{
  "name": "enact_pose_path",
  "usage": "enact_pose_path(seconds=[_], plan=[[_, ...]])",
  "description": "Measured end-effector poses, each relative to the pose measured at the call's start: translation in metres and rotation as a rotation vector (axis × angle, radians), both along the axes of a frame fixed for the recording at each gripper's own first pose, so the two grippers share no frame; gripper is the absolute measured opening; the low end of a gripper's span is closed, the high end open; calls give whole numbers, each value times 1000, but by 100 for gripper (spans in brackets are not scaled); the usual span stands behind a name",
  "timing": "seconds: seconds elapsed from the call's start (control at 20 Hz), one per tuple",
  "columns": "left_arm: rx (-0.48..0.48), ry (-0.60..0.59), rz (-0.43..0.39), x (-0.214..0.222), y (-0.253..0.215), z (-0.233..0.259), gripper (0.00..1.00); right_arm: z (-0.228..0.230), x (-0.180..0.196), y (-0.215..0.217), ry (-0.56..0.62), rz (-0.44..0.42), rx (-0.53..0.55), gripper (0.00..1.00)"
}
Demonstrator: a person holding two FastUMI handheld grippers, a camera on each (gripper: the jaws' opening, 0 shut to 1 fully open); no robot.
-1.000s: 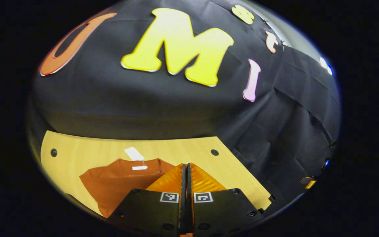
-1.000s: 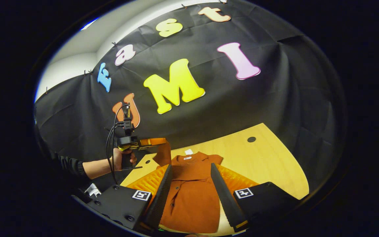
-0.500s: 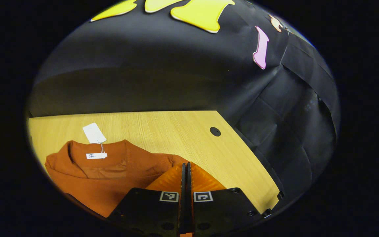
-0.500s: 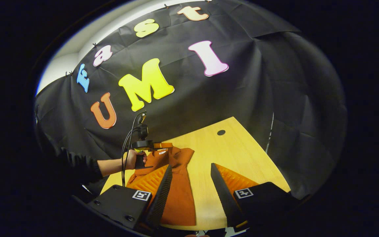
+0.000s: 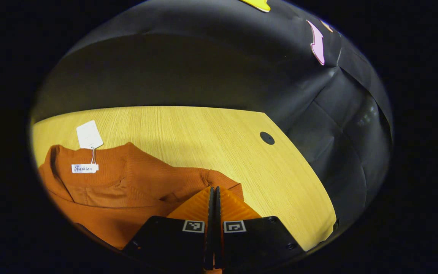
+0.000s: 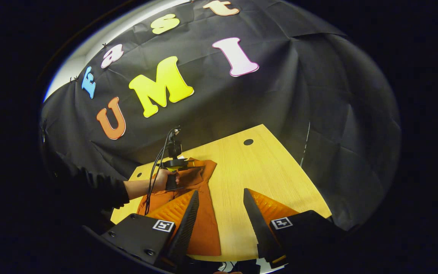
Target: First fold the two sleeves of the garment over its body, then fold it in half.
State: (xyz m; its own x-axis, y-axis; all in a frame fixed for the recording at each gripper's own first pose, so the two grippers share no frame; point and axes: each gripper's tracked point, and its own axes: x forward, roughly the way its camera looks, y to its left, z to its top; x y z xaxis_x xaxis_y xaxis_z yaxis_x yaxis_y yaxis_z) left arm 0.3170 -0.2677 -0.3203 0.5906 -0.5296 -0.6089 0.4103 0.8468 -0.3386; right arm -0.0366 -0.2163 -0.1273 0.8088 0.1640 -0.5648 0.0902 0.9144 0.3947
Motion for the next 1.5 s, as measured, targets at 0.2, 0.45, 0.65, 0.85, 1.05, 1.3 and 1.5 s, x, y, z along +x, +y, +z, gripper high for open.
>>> enact_pose_path(seconds=[0.2, 0.45, 0.65, 0.85, 1.05, 1.3, 1.5], plan=[[0, -29, -5, -5, -12, -1, 31, 9, 15, 10, -29, 23, -20, 77], [16, -128, 26, -30, -16, 44, 98, 18, 26, 31, -75, 81, -18, 80], [43, -249, 85, -69, 24, 106, 99, 32, 47, 58, -155, 143, -38, 87], [108, -398, 206, -128, 98, 177, 99, 57, 66, 98, -275, 184, -127, 89], [127, -543, 344, -192, 172, 249, 98, 72, 71, 145, -337, 187, -185, 87], [169, -631, 455, -259, 260, 284, 98, 80, 50, 200, -387, 193, -238, 93], [145, -673, 489, -293, 291, 292, 98, 79, 30, 231, -391, 190, -253, 88]])
